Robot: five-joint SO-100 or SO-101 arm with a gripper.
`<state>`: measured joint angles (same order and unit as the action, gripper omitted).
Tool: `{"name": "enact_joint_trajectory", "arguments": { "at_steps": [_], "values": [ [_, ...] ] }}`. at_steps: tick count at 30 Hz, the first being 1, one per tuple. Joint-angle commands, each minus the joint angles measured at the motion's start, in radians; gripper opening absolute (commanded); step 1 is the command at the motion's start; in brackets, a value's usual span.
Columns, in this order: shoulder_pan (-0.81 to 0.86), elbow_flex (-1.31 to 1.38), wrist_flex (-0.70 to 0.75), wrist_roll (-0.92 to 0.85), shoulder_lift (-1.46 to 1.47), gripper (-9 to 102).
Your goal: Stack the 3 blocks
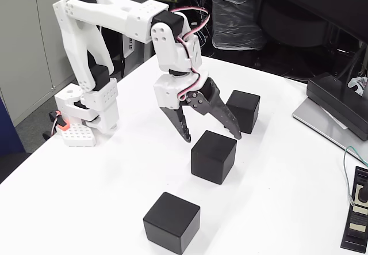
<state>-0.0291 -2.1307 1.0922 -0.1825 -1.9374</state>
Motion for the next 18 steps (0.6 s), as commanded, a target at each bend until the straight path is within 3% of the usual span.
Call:
{"name": "enact_joint_trajectory", "arguments": {
  "at_steps": [1,13,18],
  "values": [
    [0.006,0.046,-0.011,0.012,0.055,38],
    [0.006,0.087,-0.143,0.014,0.273,37],
    [0.006,0.087,-0.17,0.014,0.314,31]
  ]
}}
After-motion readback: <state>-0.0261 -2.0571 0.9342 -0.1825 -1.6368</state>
